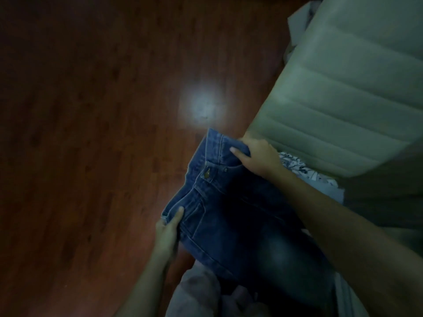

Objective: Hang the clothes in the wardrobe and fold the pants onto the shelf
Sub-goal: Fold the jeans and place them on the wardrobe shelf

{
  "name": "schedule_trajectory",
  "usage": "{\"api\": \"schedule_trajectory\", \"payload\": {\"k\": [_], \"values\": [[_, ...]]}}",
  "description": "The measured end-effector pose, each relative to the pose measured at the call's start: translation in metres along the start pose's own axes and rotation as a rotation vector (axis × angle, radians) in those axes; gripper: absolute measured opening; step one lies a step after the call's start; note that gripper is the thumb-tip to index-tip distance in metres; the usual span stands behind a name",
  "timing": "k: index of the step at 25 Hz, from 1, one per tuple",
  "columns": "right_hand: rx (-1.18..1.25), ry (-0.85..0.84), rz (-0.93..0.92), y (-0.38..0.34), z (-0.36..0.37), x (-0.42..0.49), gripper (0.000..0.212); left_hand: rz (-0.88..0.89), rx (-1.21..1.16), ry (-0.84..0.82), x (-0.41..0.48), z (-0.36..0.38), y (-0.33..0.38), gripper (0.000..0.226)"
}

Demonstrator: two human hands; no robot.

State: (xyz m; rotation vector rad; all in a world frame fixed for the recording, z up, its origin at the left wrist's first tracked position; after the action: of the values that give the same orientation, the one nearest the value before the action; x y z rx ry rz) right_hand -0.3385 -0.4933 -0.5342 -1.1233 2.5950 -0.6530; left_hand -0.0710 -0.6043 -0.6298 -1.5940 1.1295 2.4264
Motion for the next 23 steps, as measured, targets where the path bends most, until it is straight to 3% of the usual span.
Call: {"api": "schedule_trajectory", "payload": {"k": [5, 9, 11, 15, 17, 20, 23], "values": [[0.245, 0.268, 0.140, -0.002, -0.140, -0.106, 0.031, 0.095, 0.072, -0.022, -0.107, 0.082, 0.038, 0.014], [0.250, 0.536, 0.323, 0.015, -0.277, -0.206, 0.018, 0.163, 0.305, -0.135, -0.189, 0.187, 0.060, 0.051], [0.204, 0.691, 0.369, 0.013, -0.352, -0.267, 0.017, 0.186, 0.396, -0.269, -0.244, 0.254, 0.066, 0.058], [0.099, 0.980, 0.419, -0.012, -0.475, -0.366, 0.015, 0.246, 0.358, -0.676, -0.360, 0.378, 0.087, 0.023], [0.048, 1.168, 0.427, -0.036, -0.544, -0.423, 0.011, 0.234, 0.367, -0.911, -0.435, 0.434, 0.103, 0.020], [-0.089, 1.377, 0.360, -0.082, -0.636, -0.495, 0.016, 0.467, 0.463, -1.140, -0.549, 0.481, 0.166, 0.014], [0.035, 1.347, 0.148, -0.133, -0.685, -0.523, 0.020, 0.818, 0.557, -1.220, -0.629, 0.493, 0.238, 0.020]]}}
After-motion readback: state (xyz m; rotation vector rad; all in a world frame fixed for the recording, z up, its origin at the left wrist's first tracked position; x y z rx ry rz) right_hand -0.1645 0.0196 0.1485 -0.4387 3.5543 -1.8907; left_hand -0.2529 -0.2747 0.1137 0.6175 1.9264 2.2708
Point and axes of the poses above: each hand's wrist, its own x-axis towards the middle knuckle, its own z-axis out of the palm, y = z × x, the point moved 9 cm from there along x, towards the middle knuckle, and after that the axes turned 11 degrees about -z, right-handed, at the moved point
